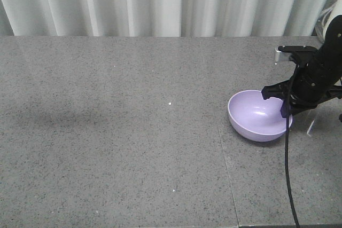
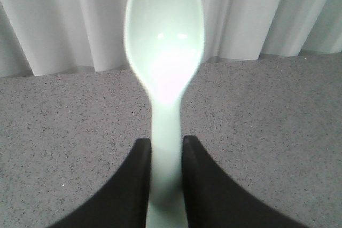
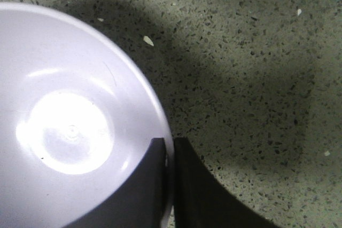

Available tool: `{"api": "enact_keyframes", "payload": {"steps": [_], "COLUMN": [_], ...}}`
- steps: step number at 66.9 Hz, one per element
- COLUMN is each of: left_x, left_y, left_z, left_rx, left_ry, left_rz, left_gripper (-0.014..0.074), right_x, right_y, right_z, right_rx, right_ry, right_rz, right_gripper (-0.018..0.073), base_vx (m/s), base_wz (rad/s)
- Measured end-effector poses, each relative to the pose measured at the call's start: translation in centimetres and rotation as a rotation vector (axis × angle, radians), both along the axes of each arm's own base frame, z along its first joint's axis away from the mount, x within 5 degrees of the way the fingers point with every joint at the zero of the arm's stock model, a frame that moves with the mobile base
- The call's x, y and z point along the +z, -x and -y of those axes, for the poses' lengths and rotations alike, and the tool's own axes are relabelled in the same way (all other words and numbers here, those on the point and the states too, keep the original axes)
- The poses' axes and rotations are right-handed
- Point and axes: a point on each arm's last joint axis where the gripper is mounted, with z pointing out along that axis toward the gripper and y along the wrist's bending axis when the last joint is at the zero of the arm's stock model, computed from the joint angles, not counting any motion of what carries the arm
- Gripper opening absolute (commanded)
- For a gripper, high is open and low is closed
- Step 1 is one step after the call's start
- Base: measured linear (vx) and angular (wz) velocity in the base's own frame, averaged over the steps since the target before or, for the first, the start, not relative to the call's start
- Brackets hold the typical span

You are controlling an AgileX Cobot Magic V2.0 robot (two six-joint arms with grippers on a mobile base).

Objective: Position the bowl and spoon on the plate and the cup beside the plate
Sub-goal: 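Lower the right gripper onto the lavender bowl rim and close, then lift the lavender bowl off the counter with the right gripper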

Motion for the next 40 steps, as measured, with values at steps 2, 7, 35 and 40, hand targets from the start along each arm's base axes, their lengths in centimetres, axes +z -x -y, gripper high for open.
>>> {"api": "enact_keyframes", "payload": {"steps": [2,7,35,40], "left_x": [0.0,0.0,0.0,0.0], "left_y": [0.0,0.0,0.0,0.0], "left_z": [0.0,0.0,0.0,0.0], "left_rx": [0.000,0.000,0.000,0.000], "left_ry": [0.000,0.000,0.000,0.000], "left_rz": [0.000,0.000,0.000,0.000], "left_gripper": [-0.0006,-0.0006,-0.0006,-0.0006], "right_x": [0.0,0.5,14.0,16.5], "right_y": [0.0,0.0,2.7,3.9], "right_z": [0.0,0.0,0.0,0.0], "right_rx": [0.001,0.003,0.011,0.012], "right_ry": [0.000,0.001,0.013,0.014], "right_rz": [0.000,0.015,0.372,0.440], "right_gripper": [-0.0011,-0.0011,-0.0011,-0.0011], "base_vx": [0.00,0.00,0.00,0.00], "base_wz": [0.00,0.00,0.00,0.00]}}
